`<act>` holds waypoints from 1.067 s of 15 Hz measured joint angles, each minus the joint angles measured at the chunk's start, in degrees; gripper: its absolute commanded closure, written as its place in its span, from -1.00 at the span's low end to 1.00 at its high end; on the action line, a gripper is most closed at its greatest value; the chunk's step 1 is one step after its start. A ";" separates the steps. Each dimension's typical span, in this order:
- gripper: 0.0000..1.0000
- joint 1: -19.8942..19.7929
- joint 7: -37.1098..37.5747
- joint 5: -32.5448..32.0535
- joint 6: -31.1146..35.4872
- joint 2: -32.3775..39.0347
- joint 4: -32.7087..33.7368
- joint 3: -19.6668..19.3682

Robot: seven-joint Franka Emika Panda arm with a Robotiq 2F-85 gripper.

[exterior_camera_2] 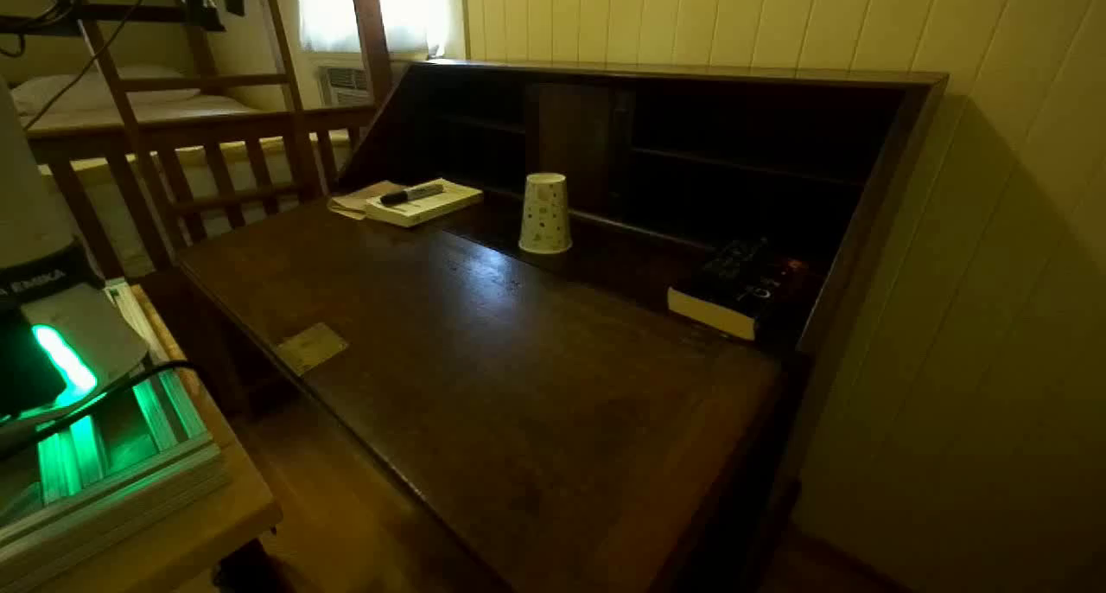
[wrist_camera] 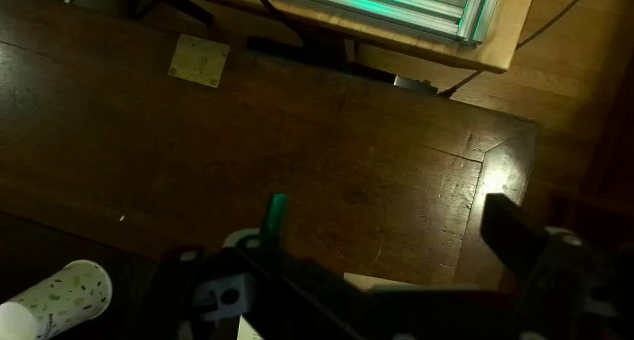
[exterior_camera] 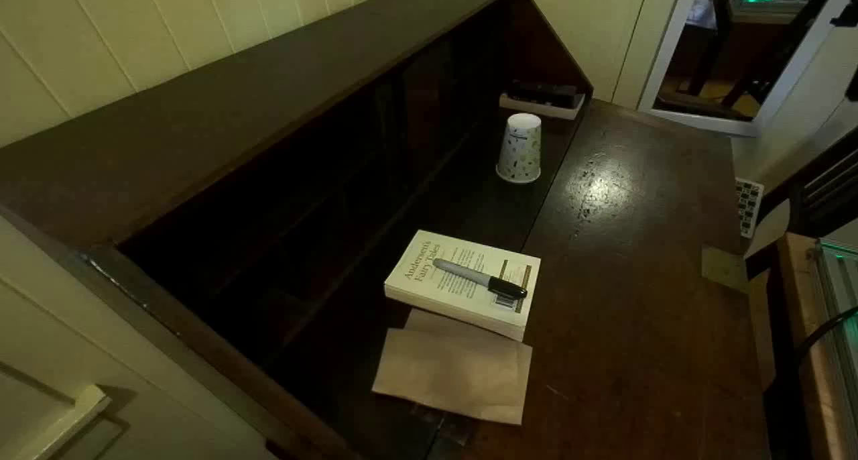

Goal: Open the cabinet door, then out the cup inside and close the cabinet door

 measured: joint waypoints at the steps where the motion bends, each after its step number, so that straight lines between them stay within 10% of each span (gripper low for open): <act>1: -1.00 0.00 0.00 0.00 0.00 0.00 0.00 0.00; 10: -1.00 -1.45 5.03 -1.85 1.54 0.71 -0.02 -0.19; 16: -1.00 -6.75 9.02 -3.42 14.65 7.39 0.67 -4.33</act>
